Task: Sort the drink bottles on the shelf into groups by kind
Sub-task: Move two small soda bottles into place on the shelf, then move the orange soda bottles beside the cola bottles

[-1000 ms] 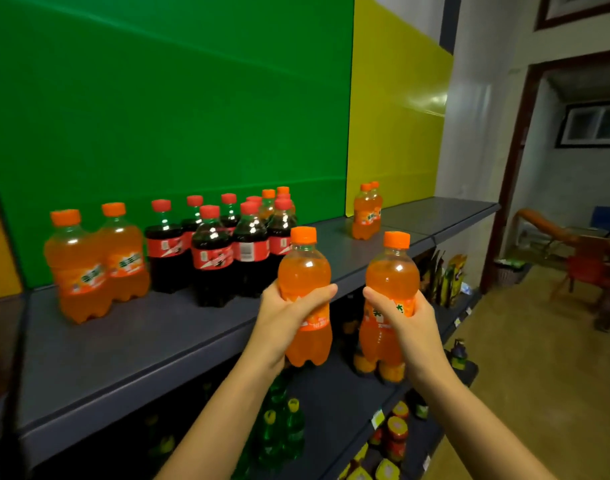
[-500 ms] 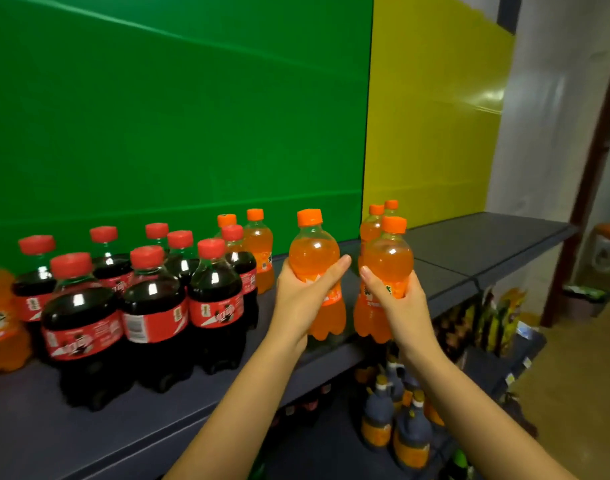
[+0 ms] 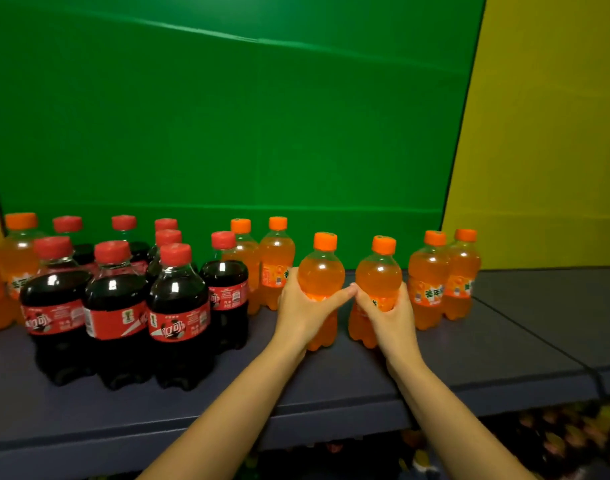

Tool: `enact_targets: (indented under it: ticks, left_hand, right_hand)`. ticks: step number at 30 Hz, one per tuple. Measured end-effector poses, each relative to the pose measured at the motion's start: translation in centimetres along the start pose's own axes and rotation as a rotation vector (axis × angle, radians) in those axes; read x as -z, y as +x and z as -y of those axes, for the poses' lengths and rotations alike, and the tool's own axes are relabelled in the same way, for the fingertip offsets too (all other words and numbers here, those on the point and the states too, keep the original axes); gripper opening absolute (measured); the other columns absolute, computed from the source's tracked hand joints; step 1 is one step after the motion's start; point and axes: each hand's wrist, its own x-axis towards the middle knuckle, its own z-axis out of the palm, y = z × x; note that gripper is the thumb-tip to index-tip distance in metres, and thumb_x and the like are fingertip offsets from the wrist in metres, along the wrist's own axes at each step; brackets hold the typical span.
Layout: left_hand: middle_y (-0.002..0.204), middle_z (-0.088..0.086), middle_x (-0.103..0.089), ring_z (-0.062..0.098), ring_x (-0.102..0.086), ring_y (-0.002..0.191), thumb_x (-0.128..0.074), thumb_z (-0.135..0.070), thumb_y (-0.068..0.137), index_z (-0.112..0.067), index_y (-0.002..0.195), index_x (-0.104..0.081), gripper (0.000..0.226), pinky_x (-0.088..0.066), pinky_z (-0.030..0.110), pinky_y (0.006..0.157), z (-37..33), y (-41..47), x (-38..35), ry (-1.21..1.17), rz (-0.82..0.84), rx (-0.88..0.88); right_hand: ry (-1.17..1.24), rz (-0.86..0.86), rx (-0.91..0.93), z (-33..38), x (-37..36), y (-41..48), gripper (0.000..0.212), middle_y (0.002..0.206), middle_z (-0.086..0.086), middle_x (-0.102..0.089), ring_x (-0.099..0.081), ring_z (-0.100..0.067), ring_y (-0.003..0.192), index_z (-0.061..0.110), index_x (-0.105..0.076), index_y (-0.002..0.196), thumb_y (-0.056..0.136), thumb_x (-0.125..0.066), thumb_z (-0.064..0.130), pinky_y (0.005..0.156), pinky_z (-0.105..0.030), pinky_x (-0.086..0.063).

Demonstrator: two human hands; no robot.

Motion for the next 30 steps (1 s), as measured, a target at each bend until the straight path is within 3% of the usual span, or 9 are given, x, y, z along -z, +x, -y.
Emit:
enact_targets:
  ticks: [5,8,10,12,15,19,22,25,30]
  left_hand:
    - [0.103,-0.002,-0.066,0.013,-0.063,0.096,-0.083,-0.048,0.051,-0.02,0.11,-0.054,0.072,-0.052,0.034,0.087,1.2,0.7,-0.2,0.04,-0.031,-0.028]
    - [0.1,-0.003,-0.064,0.009,-0.061,0.093,-0.084,-0.036,0.059,-0.015,0.112,-0.049,0.067,-0.05,0.016,0.079,1.4,0.7,-0.4,0.036,-0.063,-0.053]
    - [0.099,-0.005,-0.063,0.008,-0.061,0.091,-0.082,-0.025,0.066,-0.014,0.113,-0.047,0.06,-0.047,0.01,0.075,1.4,0.5,-0.4,0.048,-0.07,-0.065]
    - [0.105,-0.002,-0.063,0.011,-0.061,0.097,-0.082,-0.024,0.066,-0.014,0.116,-0.046,0.063,-0.047,0.017,0.081,1.4,0.4,-0.2,0.077,-0.055,-0.065]
    - [0.118,-0.012,-0.054,0.002,-0.054,0.111,-0.079,-0.027,0.066,-0.024,0.123,-0.035,0.072,-0.042,0.018,0.092,1.1,-0.8,0.9,0.086,0.01,-0.054]
    - [0.128,-0.017,-0.05,-0.001,-0.048,0.119,-0.07,-0.045,0.066,-0.027,0.127,-0.042,0.07,-0.039,0.023,0.102,-0.3,-4.7,3.6,0.18,0.045,-0.134]
    - [0.099,-0.013,-0.064,0.005,-0.061,0.092,-0.068,-0.035,0.072,-0.027,0.103,-0.057,0.033,-0.05,0.024,0.085,-2.1,-7.6,7.1,0.179,-0.043,-0.229]
    - [0.074,-0.006,-0.064,0.014,-0.059,0.069,-0.066,-0.025,0.074,-0.023,0.082,-0.063,0.009,-0.048,0.021,0.068,-3.8,-9.4,11.9,0.196,-0.159,-0.271]
    - [0.073,0.0,-0.063,0.02,-0.056,0.067,-0.067,-0.04,0.069,-0.024,0.077,-0.064,0.018,-0.051,0.042,0.066,-4.7,-10.6,21.7,0.248,-0.321,-0.259]
  right_hand:
    - [-0.034,0.075,0.005,-1.0,-0.4,0.7,0.047,0.103,0.001,-0.059,-0.058,-0.017,0.098,0.017,-0.046,0.117,0.078,-0.07,0.028,0.083,-0.029,-0.046]
    - [-0.065,0.096,0.011,-1.1,-0.5,0.6,0.063,0.108,0.003,-0.051,-0.054,-0.015,0.101,0.014,-0.033,0.131,0.08,-0.068,0.024,0.081,-0.023,-0.042]
    - [-0.107,0.089,0.023,-1.2,-0.6,0.5,0.073,0.12,-0.003,-0.048,-0.049,-0.021,0.113,0.014,-0.027,0.136,0.078,-0.07,0.023,0.093,-0.033,-0.042]
    - [-0.166,0.068,0.041,-1.1,-0.5,0.4,0.081,0.133,-0.011,-0.039,-0.039,-0.027,0.126,0.012,-0.024,0.14,0.076,-0.072,0.023,0.106,-0.042,-0.034]
    - [-0.258,0.015,0.123,-0.2,0.0,-0.4,0.085,0.145,-0.013,-0.025,-0.023,-0.026,0.137,0.007,-0.019,0.142,0.077,-0.072,0.021,0.112,-0.037,-0.022]
    - [-0.295,-0.036,0.37,1.5,1.3,-1.9,0.068,0.143,-0.005,-0.029,-0.025,-0.013,0.133,0.011,-0.033,0.137,0.081,-0.069,0.024,0.111,-0.028,-0.021]
    - [-0.227,0.047,0.463,3.7,1.2,-3.1,0.04,0.12,0.008,-0.046,-0.044,-0.009,0.116,0.019,-0.05,0.118,0.08,-0.058,0.031,0.099,-0.011,-0.031]
    - [-0.125,0.158,0.492,6.6,-0.8,-4.7,0.02,0.102,0.023,-0.054,-0.053,0.001,0.097,0.029,-0.057,0.1,0.08,-0.057,0.028,0.084,-0.01,-0.041]
    - [0.006,0.311,0.523,10.2,-6.3,-9.2,0.008,0.089,0.01,-0.062,-0.06,-0.005,0.082,0.03,-0.062,0.084,0.082,-0.057,0.025,0.071,-0.011,-0.043]
